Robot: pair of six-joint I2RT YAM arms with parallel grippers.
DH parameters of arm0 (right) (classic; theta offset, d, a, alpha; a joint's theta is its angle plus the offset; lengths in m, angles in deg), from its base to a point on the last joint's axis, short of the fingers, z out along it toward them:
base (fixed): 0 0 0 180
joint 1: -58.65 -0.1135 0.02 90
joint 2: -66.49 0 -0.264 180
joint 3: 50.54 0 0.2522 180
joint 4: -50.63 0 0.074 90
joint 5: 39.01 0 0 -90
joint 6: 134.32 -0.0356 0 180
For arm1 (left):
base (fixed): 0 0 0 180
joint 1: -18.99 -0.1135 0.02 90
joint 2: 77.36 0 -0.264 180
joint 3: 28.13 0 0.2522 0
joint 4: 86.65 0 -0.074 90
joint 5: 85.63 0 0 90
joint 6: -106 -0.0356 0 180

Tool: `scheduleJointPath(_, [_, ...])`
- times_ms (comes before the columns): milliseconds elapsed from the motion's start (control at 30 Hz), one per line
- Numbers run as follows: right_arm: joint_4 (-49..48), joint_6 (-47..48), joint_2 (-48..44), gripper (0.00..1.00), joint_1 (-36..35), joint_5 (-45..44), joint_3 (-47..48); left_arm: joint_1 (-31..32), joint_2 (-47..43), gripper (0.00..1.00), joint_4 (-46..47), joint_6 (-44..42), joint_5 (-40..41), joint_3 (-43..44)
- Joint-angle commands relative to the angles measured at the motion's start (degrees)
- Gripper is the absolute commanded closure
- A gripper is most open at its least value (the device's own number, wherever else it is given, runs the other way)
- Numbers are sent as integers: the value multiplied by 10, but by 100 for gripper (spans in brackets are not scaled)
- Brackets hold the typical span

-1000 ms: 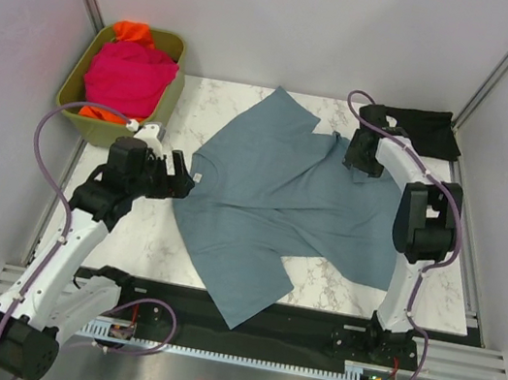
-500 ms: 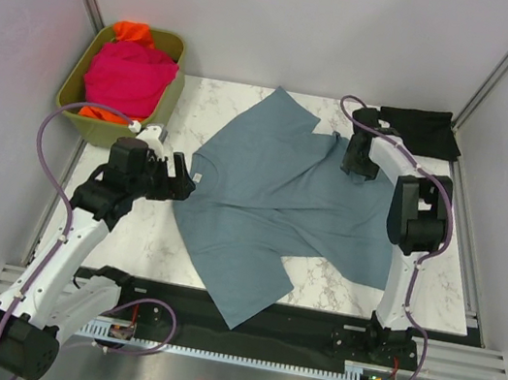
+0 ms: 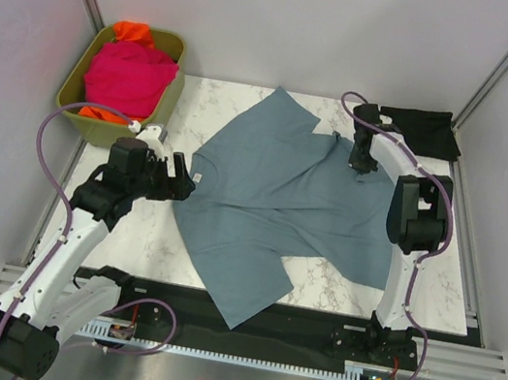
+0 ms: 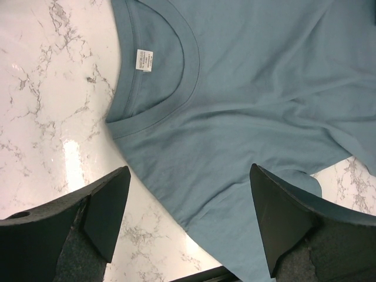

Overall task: Fold and stack the t-shirts
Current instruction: Flatten the tshirt out

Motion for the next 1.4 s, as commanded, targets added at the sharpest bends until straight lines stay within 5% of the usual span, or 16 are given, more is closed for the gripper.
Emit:
scheduleJointPath(0, [15,15,3,100,5,-42,56,2,-5,10,5,-23,-13,-1])
scheduleJointPath(333, [14,103,130,95,49,-127,367,2,8,11,6,-26,-17,0])
scheduleJointPath(367, [7,109,157,81,51,-143,407,2,10,11,6,-27,-17,0])
scheduleJointPath(400, [-3,117,167,78,54,-151,418,2,11,11,5,-27,-17,-1])
scheduleJointPath(500, [-58,119,193,8,66,-178,428,2,16,11,5,-26,-16,-1])
scheduleJointPath(533, [-79,115,198,2,73,-185,429,2,20,11,6,-27,-16,-2])
scheduleJointPath(733, [-87,59,159,2,93,-174,396,2,24,12,6,-23,-7,2])
scheduleJointPath(933, [-140,36,-11,2,93,-54,178,11,107,13,62,5,-16,54])
scheduleJointPath(1200, [-189,-45,-165,2,85,184,-96,39,432,15,161,38,-9,290])
scheduleJointPath(1367, [-201,-28,-251,2,79,208,-235,47,646,16,142,38,-44,480])
